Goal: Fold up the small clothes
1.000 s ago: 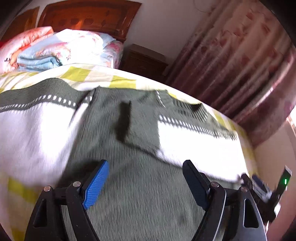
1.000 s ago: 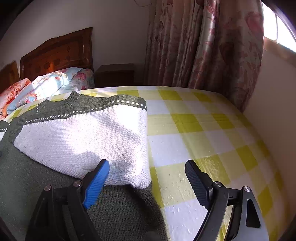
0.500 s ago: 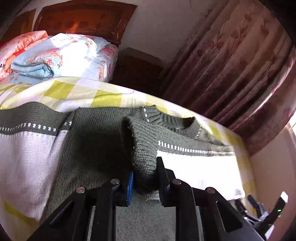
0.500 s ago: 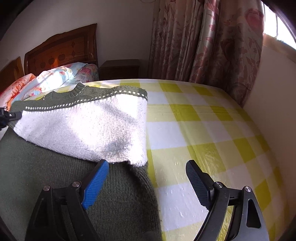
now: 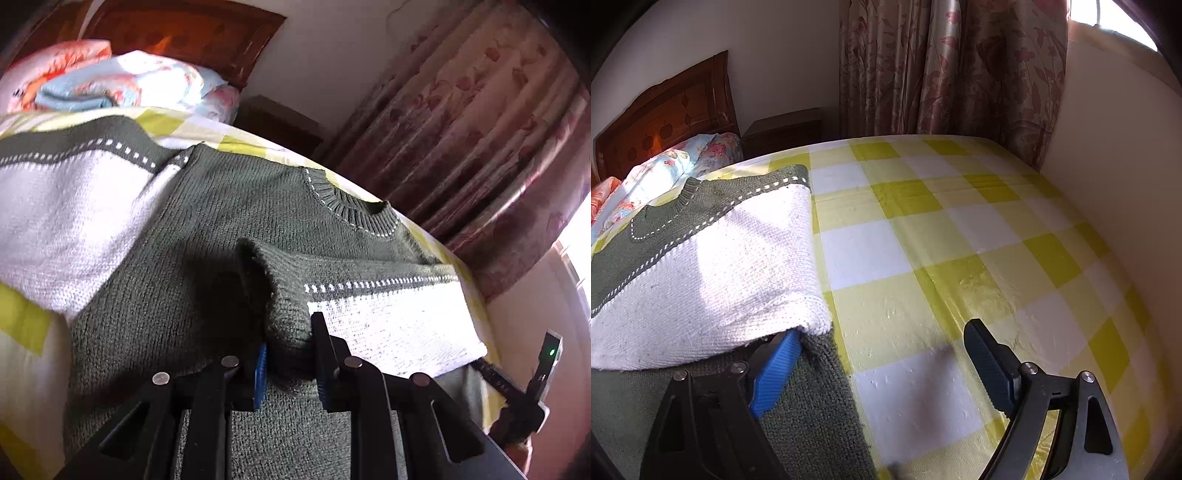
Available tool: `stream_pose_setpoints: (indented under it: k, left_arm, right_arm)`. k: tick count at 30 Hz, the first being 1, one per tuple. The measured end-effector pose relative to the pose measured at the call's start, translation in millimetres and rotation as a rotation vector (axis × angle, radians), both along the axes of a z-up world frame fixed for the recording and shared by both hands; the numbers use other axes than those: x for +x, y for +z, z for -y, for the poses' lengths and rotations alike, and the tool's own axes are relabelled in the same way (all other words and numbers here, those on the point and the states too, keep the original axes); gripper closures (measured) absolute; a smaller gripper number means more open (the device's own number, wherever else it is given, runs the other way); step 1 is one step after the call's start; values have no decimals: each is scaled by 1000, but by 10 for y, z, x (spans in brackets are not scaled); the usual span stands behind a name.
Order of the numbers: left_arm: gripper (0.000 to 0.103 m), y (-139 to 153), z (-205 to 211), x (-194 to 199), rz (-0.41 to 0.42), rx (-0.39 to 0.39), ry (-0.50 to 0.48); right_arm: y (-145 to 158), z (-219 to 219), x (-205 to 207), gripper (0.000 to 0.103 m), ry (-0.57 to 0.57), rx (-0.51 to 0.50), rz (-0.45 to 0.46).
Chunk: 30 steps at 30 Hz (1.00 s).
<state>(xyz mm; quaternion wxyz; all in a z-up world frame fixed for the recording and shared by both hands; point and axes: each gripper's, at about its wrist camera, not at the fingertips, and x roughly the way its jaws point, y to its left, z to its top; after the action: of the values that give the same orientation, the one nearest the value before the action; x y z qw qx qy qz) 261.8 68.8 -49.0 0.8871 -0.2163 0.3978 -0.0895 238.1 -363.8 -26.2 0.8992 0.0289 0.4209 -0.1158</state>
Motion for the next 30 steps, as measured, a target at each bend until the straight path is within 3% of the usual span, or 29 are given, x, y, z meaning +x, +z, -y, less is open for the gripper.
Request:
stream_pose_setpoints:
  k: [1, 5, 8, 10, 13, 15, 18, 22, 27, 30]
  left_arm:
    - [82, 2, 47, -24, 16, 43, -8]
    - [79, 48, 81, -106, 11, 93, 5]
    - [74, 98, 144, -180, 17, 186, 34]
    - [70, 100, 206, -214, -3, 308, 86]
    - [70, 193, 393, -370, 47, 563, 192]
    - [68, 256, 519, -433, 73, 657, 203]
    - [56, 246, 541, -449, 63, 604, 126]
    - [56, 121, 552, -344, 30, 558, 112]
    - [56, 91, 469, -293, 20, 520, 183]
    - [55, 55, 457, -252, -5, 519, 190]
  right_arm:
    - [0, 2, -4, 0, -1, 2, 1]
    - [-2, -9, -3, 0, -8, -8, -1]
    - [-4, -27, 12, 0, -14, -26, -5]
    - [-5, -23, 13, 0, -15, -25, -4]
    - [-4, -16, 8, 0, -15, -17, -1]
    - [-7, -20, 11, 0, -16, -18, -3]
    - [1, -32, 4, 0, -15, -22, 0]
    - [74, 1, -131, 0, -19, 23, 61]
    - [349, 63, -493, 0, -36, 60, 276]
    - [447, 11, -312, 0, 27, 82, 257]
